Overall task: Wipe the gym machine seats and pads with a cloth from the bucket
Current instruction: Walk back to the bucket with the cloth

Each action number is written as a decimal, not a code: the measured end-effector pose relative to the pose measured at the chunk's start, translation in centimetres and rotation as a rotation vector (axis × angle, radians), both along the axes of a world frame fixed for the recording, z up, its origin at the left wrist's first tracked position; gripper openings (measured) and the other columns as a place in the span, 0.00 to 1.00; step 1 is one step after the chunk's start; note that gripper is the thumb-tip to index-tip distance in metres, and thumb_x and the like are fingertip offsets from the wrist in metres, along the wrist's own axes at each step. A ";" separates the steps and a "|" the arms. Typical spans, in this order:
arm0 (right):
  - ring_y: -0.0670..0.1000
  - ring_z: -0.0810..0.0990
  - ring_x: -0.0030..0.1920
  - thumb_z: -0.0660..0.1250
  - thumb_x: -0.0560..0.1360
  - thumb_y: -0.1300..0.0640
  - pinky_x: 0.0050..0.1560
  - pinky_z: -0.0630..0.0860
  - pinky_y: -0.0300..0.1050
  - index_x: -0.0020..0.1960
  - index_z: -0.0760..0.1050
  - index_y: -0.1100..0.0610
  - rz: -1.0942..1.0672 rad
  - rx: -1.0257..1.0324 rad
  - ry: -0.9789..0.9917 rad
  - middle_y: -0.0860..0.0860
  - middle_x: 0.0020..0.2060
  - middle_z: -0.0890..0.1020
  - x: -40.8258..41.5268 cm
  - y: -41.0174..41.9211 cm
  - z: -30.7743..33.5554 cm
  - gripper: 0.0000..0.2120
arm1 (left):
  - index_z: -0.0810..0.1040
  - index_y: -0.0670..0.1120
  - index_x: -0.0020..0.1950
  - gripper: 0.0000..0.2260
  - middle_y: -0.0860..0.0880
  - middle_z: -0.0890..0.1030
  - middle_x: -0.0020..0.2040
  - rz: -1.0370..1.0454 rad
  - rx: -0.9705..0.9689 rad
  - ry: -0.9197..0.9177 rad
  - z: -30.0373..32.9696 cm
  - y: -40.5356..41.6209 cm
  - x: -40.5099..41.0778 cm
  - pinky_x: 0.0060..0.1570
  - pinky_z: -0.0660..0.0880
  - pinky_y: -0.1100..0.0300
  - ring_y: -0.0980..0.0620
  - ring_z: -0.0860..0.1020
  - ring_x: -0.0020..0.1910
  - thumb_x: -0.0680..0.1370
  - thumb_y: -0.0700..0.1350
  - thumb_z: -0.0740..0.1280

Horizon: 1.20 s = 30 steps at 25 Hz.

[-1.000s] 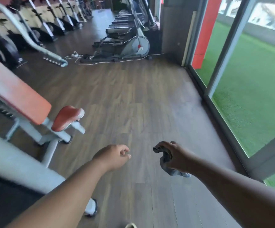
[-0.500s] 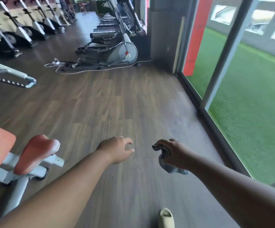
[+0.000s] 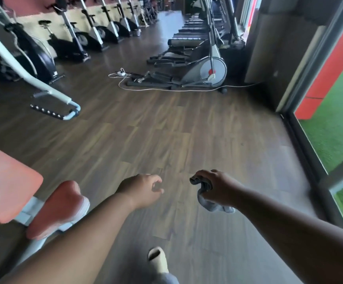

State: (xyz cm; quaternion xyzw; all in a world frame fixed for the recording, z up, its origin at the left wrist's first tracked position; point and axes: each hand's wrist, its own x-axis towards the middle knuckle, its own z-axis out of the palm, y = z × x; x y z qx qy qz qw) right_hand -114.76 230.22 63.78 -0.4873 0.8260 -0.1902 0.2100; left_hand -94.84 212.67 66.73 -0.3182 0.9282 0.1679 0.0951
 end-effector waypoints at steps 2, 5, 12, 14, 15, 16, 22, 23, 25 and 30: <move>0.50 0.79 0.52 0.69 0.71 0.53 0.45 0.71 0.40 0.66 0.72 0.39 0.001 -0.006 0.008 0.48 0.55 0.78 -3.9 -6.2 -0.2 0.24 | 0.73 0.60 0.66 0.17 0.59 0.76 0.62 0.005 -0.008 -0.001 -0.1 -6.0 -3.7 0.55 0.72 0.59 0.54 0.76 0.58 0.79 0.62 0.62; 0.51 0.79 0.52 0.70 0.72 0.52 0.46 0.73 0.41 0.66 0.72 0.39 -0.029 -0.005 0.020 0.49 0.54 0.78 -9.6 -14.8 -0.4 0.24 | 0.73 0.60 0.66 0.17 0.58 0.76 0.62 -0.016 -0.016 -0.026 0.2 -15.4 -10.2 0.55 0.73 0.58 0.53 0.76 0.58 0.79 0.62 0.61; 0.51 0.79 0.48 0.70 0.72 0.52 0.48 0.80 0.47 0.66 0.71 0.38 -0.045 0.023 0.019 0.48 0.54 0.76 -25.2 -28.8 -0.6 0.24 | 0.73 0.61 0.66 0.18 0.58 0.76 0.61 -0.068 -0.034 -0.020 1.2 -31.2 -27.3 0.52 0.71 0.59 0.54 0.76 0.58 0.78 0.62 0.61; 0.51 0.79 0.48 0.70 0.72 0.53 0.48 0.80 0.48 0.65 0.71 0.37 -0.033 0.022 0.031 0.48 0.54 0.76 -31.1 -32.8 -1.2 0.24 | 0.73 0.61 0.66 0.18 0.59 0.76 0.62 -0.057 -0.031 -0.010 0.8 -35.1 -32.7 0.51 0.71 0.59 0.54 0.76 0.57 0.78 0.62 0.61; 0.50 0.79 0.48 0.69 0.72 0.53 0.48 0.80 0.47 0.65 0.71 0.37 -0.024 0.019 0.037 0.48 0.55 0.76 -34.4 -35.3 -1.5 0.24 | 0.73 0.61 0.66 0.18 0.59 0.76 0.62 -0.043 -0.037 -0.002 0.3 -37.2 -35.6 0.51 0.71 0.59 0.54 0.76 0.57 0.78 0.62 0.61; 0.49 0.78 0.48 0.69 0.72 0.53 0.48 0.79 0.46 0.65 0.71 0.37 -0.012 0.020 0.037 0.47 0.55 0.76 -37.3 -37.7 -1.6 0.24 | 0.73 0.61 0.66 0.18 0.59 0.75 0.62 -0.026 -0.044 0.001 -0.1 -39.1 -37.9 0.51 0.71 0.59 0.54 0.76 0.57 0.78 0.62 0.61; 0.50 0.79 0.51 0.67 0.73 0.54 0.45 0.74 0.41 0.63 0.75 0.38 0.146 0.041 0.025 0.45 0.53 0.76 -48.5 -53.8 -0.2 0.20 | 0.73 0.60 0.67 0.18 0.58 0.76 0.64 0.133 -0.012 -0.020 -0.4 -50.7 -47.3 0.54 0.73 0.59 0.52 0.77 0.58 0.78 0.62 0.62; 0.50 0.79 0.51 0.67 0.73 0.54 0.47 0.75 0.41 0.62 0.75 0.38 0.177 0.039 0.019 0.45 0.52 0.76 -49.5 -56.9 0.0 0.20 | 0.73 0.60 0.68 0.19 0.58 0.76 0.64 0.158 -0.009 -0.022 -0.5 -52.8 -48.0 0.54 0.73 0.59 0.52 0.77 0.59 0.79 0.62 0.62; 0.49 0.80 0.53 0.68 0.71 0.54 0.51 0.77 0.43 0.60 0.75 0.36 0.244 0.029 0.000 0.44 0.52 0.77 -50.6 -63.3 0.2 0.20 | 0.73 0.60 0.68 0.19 0.58 0.77 0.65 0.222 0.011 -0.017 -0.9 -57.9 -48.5 0.55 0.73 0.59 0.52 0.77 0.59 0.79 0.62 0.62; 0.46 0.75 0.49 0.69 0.73 0.53 0.47 0.70 0.39 0.64 0.74 0.38 0.320 0.016 0.023 0.42 0.51 0.73 -51.7 -80.3 0.2 0.21 | 0.73 0.60 0.69 0.20 0.59 0.76 0.66 0.295 0.013 -0.008 -2.1 -73.5 -48.2 0.53 0.70 0.61 0.54 0.77 0.61 0.78 0.62 0.62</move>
